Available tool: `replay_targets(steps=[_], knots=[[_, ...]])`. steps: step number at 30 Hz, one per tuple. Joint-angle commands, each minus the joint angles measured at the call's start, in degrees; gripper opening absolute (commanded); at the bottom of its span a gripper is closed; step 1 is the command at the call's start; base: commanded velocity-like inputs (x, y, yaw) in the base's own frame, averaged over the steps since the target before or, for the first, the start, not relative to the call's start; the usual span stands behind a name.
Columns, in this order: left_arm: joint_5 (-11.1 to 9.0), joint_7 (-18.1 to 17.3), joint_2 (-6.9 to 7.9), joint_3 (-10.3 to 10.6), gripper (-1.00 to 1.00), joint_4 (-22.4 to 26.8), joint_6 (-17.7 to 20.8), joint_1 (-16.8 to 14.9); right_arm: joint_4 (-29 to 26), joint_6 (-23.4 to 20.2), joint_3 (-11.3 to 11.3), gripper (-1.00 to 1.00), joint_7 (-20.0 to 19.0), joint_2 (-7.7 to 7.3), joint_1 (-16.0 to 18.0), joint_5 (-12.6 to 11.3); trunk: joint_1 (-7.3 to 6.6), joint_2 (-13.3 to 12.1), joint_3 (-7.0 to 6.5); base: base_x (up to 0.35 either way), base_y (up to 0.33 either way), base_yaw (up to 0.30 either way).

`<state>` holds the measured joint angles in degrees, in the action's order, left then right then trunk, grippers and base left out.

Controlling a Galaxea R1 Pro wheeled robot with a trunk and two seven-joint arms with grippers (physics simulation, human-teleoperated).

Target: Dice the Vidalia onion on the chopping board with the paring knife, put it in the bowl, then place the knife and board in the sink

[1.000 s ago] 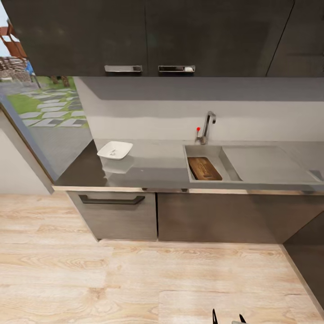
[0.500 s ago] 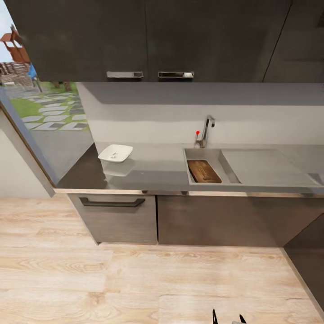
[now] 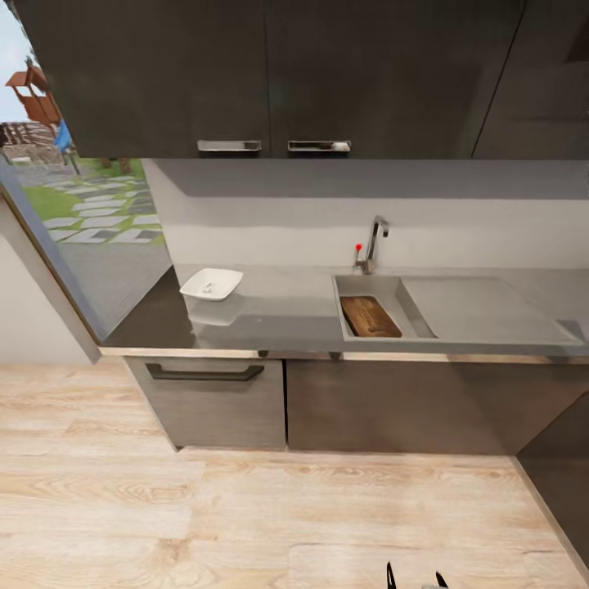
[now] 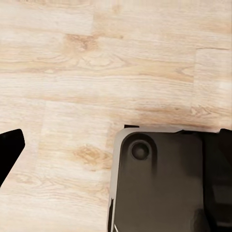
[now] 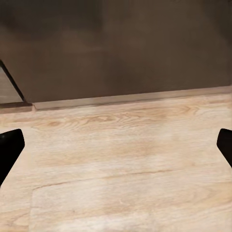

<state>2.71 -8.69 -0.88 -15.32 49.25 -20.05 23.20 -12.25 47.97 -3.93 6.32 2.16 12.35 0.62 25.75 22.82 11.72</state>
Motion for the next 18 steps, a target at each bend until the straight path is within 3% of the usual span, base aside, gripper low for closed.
replay_targets(steps=[1,18], knots=[[0.28,-0.45,-0.09,-0.33,1.0,0.08,-0.08,-0.01,0.03,0.19,-0.38,1.0,-0.16,0.04,0.04,0.09,0.04,0.1,0.0,0.0,0.0,0.0],[0.37,-0.49,-0.09,-0.33,1.0,0.14,-0.08,0.0,0.03,0.19,-0.38,1.0,-0.16,0.04,0.04,0.11,0.04,0.1,-1.55,0.0,0.0,0.0]])
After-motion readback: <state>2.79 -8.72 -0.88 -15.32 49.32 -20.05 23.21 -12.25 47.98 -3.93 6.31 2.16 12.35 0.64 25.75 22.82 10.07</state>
